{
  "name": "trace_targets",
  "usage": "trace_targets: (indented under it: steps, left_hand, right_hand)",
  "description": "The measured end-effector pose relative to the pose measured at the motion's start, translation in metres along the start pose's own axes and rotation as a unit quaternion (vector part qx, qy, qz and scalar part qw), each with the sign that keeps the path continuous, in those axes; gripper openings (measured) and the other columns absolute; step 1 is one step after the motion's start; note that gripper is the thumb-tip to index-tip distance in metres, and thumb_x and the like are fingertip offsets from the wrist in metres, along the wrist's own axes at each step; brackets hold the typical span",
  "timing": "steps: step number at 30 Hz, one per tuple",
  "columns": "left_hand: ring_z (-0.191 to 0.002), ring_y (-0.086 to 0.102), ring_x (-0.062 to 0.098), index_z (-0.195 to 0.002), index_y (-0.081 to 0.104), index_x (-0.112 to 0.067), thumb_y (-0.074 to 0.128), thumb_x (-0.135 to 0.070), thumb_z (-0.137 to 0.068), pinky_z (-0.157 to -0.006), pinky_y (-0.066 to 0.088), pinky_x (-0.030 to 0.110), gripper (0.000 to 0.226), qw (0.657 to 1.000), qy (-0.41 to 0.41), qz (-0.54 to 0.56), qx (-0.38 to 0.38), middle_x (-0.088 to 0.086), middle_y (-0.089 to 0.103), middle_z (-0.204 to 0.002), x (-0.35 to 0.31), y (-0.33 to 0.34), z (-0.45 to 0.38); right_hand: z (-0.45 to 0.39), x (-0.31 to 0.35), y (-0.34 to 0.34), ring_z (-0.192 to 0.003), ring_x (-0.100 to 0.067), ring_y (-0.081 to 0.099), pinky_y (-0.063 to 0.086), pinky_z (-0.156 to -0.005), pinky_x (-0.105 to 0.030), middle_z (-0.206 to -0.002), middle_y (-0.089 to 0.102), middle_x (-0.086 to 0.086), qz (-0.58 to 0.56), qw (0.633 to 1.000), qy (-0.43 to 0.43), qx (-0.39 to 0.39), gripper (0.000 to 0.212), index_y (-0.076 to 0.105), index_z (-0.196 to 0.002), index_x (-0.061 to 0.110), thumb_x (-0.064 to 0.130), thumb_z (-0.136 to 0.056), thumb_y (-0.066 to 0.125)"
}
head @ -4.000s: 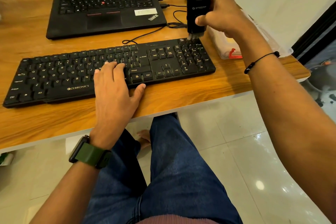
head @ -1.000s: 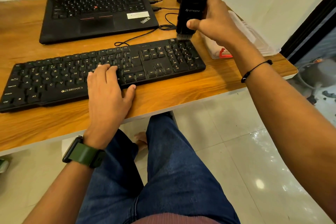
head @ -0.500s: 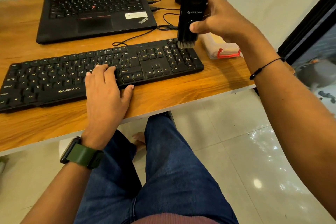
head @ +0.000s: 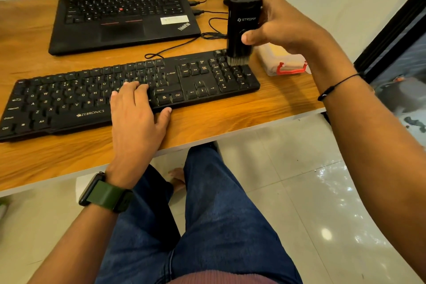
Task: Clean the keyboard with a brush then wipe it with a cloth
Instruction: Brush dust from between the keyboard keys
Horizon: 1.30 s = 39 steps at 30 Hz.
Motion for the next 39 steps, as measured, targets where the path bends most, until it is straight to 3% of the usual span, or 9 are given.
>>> trace_targets:
  steps: [3, 5, 13, 18, 22, 27, 32, 34, 39]
  left_hand:
    - [-0.126, 0.038, 0.039, -0.129, 0.043, 0.006, 0.065, -0.026, -0.083, -0.112, 0.017, 0.047, 0.060, 1.000, -0.002, 0.002, -0.001, 0.024, 0.045, -0.131, 0.000, -0.001, 0.000]
    - [-0.126, 0.037, 0.039, -0.129, 0.043, 0.006, 0.065, -0.026, -0.083, -0.113, 0.016, 0.047, 0.060, 1.000, -0.004, 0.005, -0.001, 0.024, 0.045, -0.131, 0.000, -0.001, 0.001]
    - [-0.126, 0.037, 0.039, -0.129, 0.043, 0.006, 0.063, -0.027, -0.085, -0.112, 0.017, 0.047, 0.059, 1.000, 0.006, -0.005, 0.000, 0.025, 0.044, -0.132, -0.001, 0.000, 0.001]
    - [-0.127, 0.036, 0.039, -0.130, 0.042, 0.005, 0.063, -0.028, -0.085, -0.112, 0.016, 0.046, 0.059, 1.000, 0.005, -0.005, 0.000, 0.024, 0.043, -0.133, 0.000, -0.001, 0.000]
    - [-0.126, 0.037, 0.039, -0.129, 0.043, 0.005, 0.063, -0.028, -0.085, -0.112, 0.016, 0.047, 0.059, 1.000, 0.007, -0.002, -0.005, 0.024, 0.044, -0.132, 0.001, 0.000, 0.000]
    - [-0.125, 0.038, 0.041, -0.127, 0.044, 0.007, 0.064, -0.027, -0.084, -0.111, 0.017, 0.046, 0.058, 1.000, 0.010, -0.002, -0.011, 0.026, 0.045, -0.130, 0.000, 0.001, 0.002]
    - [-0.125, 0.038, 0.041, -0.127, 0.044, 0.007, 0.064, -0.027, -0.085, -0.111, 0.018, 0.046, 0.058, 1.000, 0.011, -0.002, -0.010, 0.026, 0.045, -0.130, 0.000, 0.000, 0.001]
    - [-0.125, 0.038, 0.041, -0.127, 0.044, 0.007, 0.063, -0.027, -0.085, -0.111, 0.017, 0.046, 0.058, 1.000, 0.009, -0.002, -0.009, 0.026, 0.045, -0.130, 0.000, -0.001, 0.001]
    - [-0.124, 0.039, 0.041, -0.126, 0.044, 0.007, 0.064, -0.026, -0.085, -0.111, 0.018, 0.048, 0.057, 1.000, 0.013, -0.001, -0.007, 0.026, 0.046, -0.129, 0.000, -0.002, 0.002]
  right_hand:
    - [-0.007, -0.004, 0.010, -0.116, -0.019, 0.052, 0.051, -0.092, -0.037, -0.125, 0.054, -0.002, 0.009, 0.999, -0.002, -0.045, 0.064, 0.041, -0.129, 0.016, 0.002, -0.074, 0.070]
    - [-0.006, -0.007, 0.014, -0.116, -0.020, 0.052, 0.051, -0.093, -0.042, -0.124, 0.055, -0.001, 0.006, 0.999, 0.008, -0.039, 0.062, 0.042, -0.127, 0.017, 0.003, -0.074, 0.071]
    - [0.020, -0.005, 0.002, -0.100, -0.010, 0.057, 0.052, -0.064, -0.017, -0.111, 0.055, 0.003, 0.010, 0.999, 0.015, 0.029, 0.053, 0.041, -0.121, 0.019, -0.004, -0.079, 0.065]
    - [0.023, -0.008, 0.004, -0.117, -0.017, 0.051, 0.047, -0.095, -0.033, -0.124, 0.053, 0.001, 0.027, 0.999, -0.007, -0.019, 0.062, 0.040, -0.129, 0.019, 0.005, -0.076, 0.070]
    - [0.031, -0.009, 0.004, -0.108, -0.009, 0.053, 0.047, -0.074, -0.014, -0.117, 0.054, 0.004, 0.013, 1.000, 0.006, 0.013, 0.059, 0.041, -0.127, 0.018, 0.000, -0.078, 0.067]
    - [0.037, -0.004, -0.005, -0.108, -0.009, 0.053, 0.048, -0.067, -0.012, -0.118, 0.054, 0.004, 0.009, 1.000, 0.002, -0.003, 0.059, 0.040, -0.129, 0.017, -0.002, -0.079, 0.065]
    - [0.039, -0.004, 0.002, -0.108, -0.010, 0.051, 0.047, -0.087, -0.019, -0.114, 0.054, 0.008, 0.021, 1.000, 0.005, -0.005, 0.060, 0.040, -0.130, 0.016, 0.000, -0.078, 0.066]
    - [0.039, 0.001, 0.013, -0.106, -0.006, 0.050, 0.044, -0.089, -0.013, -0.114, 0.052, 0.010, 0.042, 0.999, 0.000, 0.001, 0.060, 0.040, -0.130, 0.017, 0.003, -0.078, 0.068]
    - [0.033, 0.013, 0.036, -0.114, -0.009, 0.050, 0.045, -0.086, -0.020, -0.113, 0.053, 0.011, 0.001, 0.999, -0.019, 0.038, 0.055, 0.041, -0.121, 0.023, 0.002, -0.078, 0.068]
Point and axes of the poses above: each hand's wrist, its own z-axis away from the middle knuckle, its own y-axis out of the palm, x = y × z, the point moved 3 cm from there along -z, towards the middle knuckle
